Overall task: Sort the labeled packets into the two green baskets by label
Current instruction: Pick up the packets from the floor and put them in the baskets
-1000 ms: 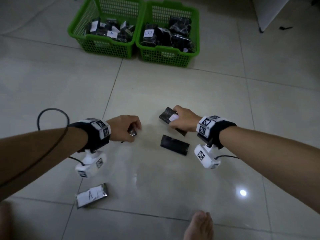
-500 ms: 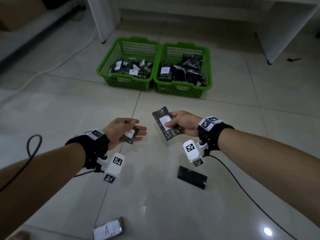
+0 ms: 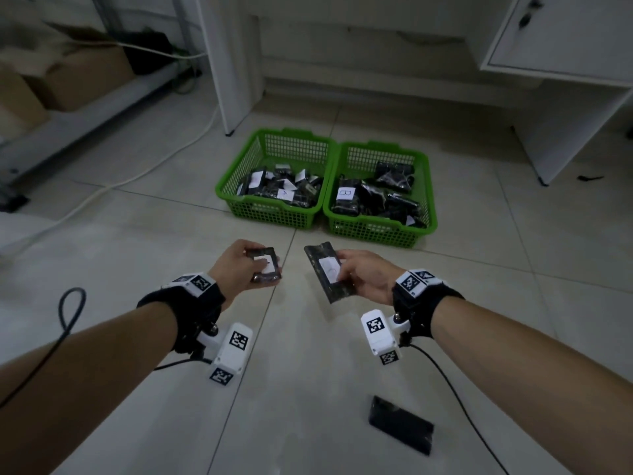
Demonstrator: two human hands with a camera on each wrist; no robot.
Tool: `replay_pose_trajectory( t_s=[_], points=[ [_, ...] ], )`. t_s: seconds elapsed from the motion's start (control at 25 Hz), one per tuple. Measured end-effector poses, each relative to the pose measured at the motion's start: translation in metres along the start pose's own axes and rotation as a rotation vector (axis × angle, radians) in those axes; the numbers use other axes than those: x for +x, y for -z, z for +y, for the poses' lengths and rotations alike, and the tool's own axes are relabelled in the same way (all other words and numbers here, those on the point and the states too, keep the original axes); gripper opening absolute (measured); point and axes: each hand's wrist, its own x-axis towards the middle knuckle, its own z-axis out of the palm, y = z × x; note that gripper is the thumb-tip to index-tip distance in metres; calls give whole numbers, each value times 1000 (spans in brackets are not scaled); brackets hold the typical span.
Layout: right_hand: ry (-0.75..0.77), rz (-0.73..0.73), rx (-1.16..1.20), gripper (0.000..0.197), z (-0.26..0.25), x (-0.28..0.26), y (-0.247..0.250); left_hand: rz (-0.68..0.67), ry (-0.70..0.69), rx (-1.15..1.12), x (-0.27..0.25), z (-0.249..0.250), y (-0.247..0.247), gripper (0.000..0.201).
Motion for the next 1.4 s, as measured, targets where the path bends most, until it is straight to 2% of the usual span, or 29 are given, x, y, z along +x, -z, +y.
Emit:
replay_pose_trajectory(
  t_s=[0.12, 0.24, 0.28, 0.36, 0.48, 0.56, 0.64, 0.72, 0.76, 0.84, 0.92, 1.0, 1.12, 1.2, 1.28, 1.36, 1.4],
  points=[
    [245, 403, -278, 47, -33, 25, 24, 66, -221, 137, 36, 24, -1, 34],
    [483, 783, -481, 24, -70, 43, 53, 98, -403, 217, 80, 50, -10, 22],
    [519, 905, -509, 16, -78, 49, 65, 111, -425, 202, 96, 59, -18, 19],
    [504, 1008, -564, 23, -86, 62, 88, 130, -449, 247, 129, 67, -32, 18],
    [334, 911, -612, 45, -84, 78, 111, 122, -537, 571, 173, 66, -41, 41],
    [204, 873, -786, 44, -74, 84, 116, 120, -572, 718, 195, 61, -41, 46],
    [138, 826, -1048, 46, -66, 88, 120, 159, -475, 956, 213, 56, -42, 50],
    [164, 844, -1153, 51, -62, 89, 124, 174, -305, 1327, 221, 52, -46, 57],
    [232, 885, -1151, 51, -60, 89, 126, 164, -211, 1435, 221, 50, -48, 61],
    [413, 905, -1120, 50, -57, 88, 128, 157, -64, 1480, 222, 47, -53, 69],
    [425, 795, -1223, 52, -55, 88, 127, 153, -14, 1479, 223, 43, -57, 74],
    [339, 730, -1288, 54, -55, 88, 124, 188, -82, 1498, 221, 40, -56, 77],
    [344, 795, -1258, 59, -49, 86, 115, 213, -352, 1512, 206, 33, -53, 74],
    [408, 899, -1234, 61, -36, 80, 102, 194, -503, 1522, 189, 25, -56, 69],
    [504, 937, -1232, 60, -16, 62, 89, 178, -649, 1507, 168, 12, -63, 61],
    [623, 874, -1290, 56, 9, 34, 79, 112, -813, 1469, 142, 3, -75, 54],
    [667, 786, -1326, 53, 26, 14, 75, 55, -862, 1475, 127, -4, -83, 52]
  ],
)
